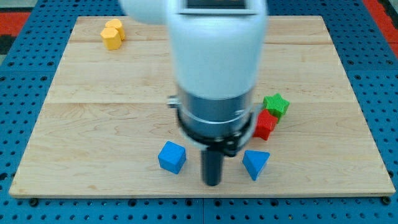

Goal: Move the blue cube to the bottom left

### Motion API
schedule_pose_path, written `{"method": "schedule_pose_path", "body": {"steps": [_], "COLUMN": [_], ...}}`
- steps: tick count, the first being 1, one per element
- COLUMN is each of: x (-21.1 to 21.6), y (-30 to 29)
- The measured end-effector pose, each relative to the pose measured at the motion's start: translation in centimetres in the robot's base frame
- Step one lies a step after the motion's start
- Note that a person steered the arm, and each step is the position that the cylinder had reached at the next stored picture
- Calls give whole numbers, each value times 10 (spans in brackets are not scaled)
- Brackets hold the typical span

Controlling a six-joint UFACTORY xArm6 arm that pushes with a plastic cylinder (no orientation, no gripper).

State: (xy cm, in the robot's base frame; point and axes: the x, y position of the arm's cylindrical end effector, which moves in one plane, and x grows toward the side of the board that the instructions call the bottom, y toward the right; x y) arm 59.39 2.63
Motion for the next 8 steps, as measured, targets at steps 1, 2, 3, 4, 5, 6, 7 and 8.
{"method": "schedule_pose_path", "body": {"steps": [1, 2, 3, 4, 5, 6, 7, 8], "x": [-26, -31, -65, -83, -116, -121, -91, -85], "y": [-56, -144, -181, -143, -197, -221, -245, -257]}}
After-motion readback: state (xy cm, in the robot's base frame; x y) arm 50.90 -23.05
